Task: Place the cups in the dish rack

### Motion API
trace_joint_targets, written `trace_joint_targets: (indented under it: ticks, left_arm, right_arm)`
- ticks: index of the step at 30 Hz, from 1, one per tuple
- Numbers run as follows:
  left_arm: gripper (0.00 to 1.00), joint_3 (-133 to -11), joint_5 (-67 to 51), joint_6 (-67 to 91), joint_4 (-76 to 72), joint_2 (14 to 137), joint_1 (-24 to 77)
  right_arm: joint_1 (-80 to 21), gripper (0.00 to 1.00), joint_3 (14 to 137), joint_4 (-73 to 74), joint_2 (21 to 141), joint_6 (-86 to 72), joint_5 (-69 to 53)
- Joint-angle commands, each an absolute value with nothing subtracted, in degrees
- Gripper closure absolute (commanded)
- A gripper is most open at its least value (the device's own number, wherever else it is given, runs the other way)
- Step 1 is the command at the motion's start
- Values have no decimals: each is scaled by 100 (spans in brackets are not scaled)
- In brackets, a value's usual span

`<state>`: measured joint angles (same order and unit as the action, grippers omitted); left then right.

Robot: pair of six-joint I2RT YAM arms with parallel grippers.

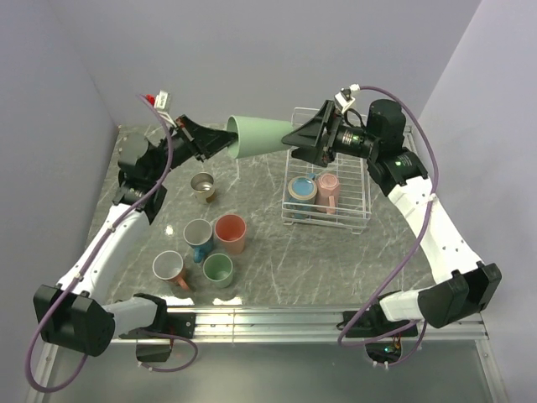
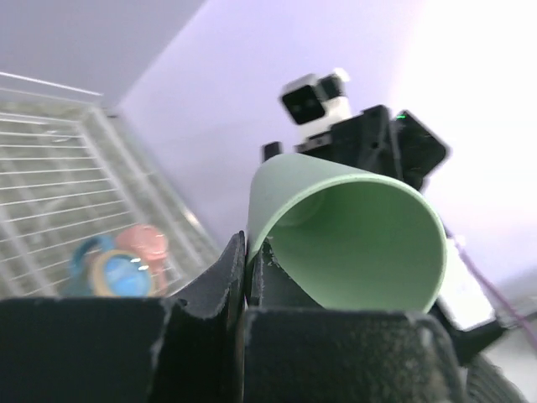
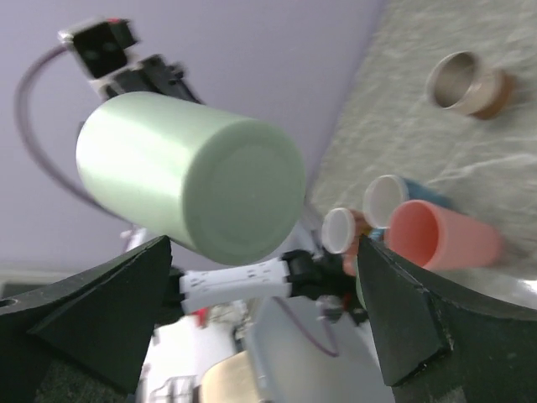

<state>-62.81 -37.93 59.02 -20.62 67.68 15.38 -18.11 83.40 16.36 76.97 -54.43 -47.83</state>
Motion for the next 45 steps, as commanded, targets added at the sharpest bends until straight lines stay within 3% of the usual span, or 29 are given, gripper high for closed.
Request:
trace_joint_targets:
  ticks: [1,10,18,21,22,27,30,32,33,35,36,42,45]
  left_arm:
    - [100,-5907,-4377,7355,-4270,6671,1512]
    - [100,-4966,-4149,8753,-6125,6671,1521]
    - [100,-5141,-3999,8271,-5450,6618,1854]
    - [100,-5168,-3824,8034,-5168,6609,2082]
    - [100,-5159,-3788,7964,-5133,6618,2187]
    - [100,-5080,-3437,7726,-4809,6531,2434]
    - [100,-5115,-3156,7533,-4406,6425,2505]
    - [100,-5185,-3024,7401,-4211,6381,2540]
    - [97,-5212,-3006,7348,-4071,6390,2549]
    - [83,-5317,-2980,7173,-3623,6363,2549]
    - [67,-5352,-2962,7102,-3438,6337,2549]
    - [35,-5484,-2611,6452,-1979,6039,2531]
    - [24,-5484,-2488,6232,-1478,5950,2453]
  right_arm:
    - [-1775,2,8122,256,7418,-6370,-5387]
    - [-1819,2,7682,-738,7242,-7180,-5502]
    - [-1881,5,7453,-800,7005,-7286,-5432]
    - [-1925,18,7427,-817,6979,-7304,-5414]
    - [-1951,27,7435,-826,6952,-7312,-5414]
    - [-2030,43,7488,-616,6864,-7199,-5414]
    - [-2057,60,7410,-510,6733,-7093,-5414]
    - [-2057,77,7339,-536,6671,-7093,-5379]
    - [-2065,82,7304,-501,6636,-7058,-5353]
    - [-2057,97,7321,-387,6609,-6970,-5291]
    - [-2065,100,7339,-291,6609,-6909,-5265]
    - [-1978,100,7716,113,6758,-6619,-5256]
    - [-1846,100,7909,254,6890,-6548,-5273]
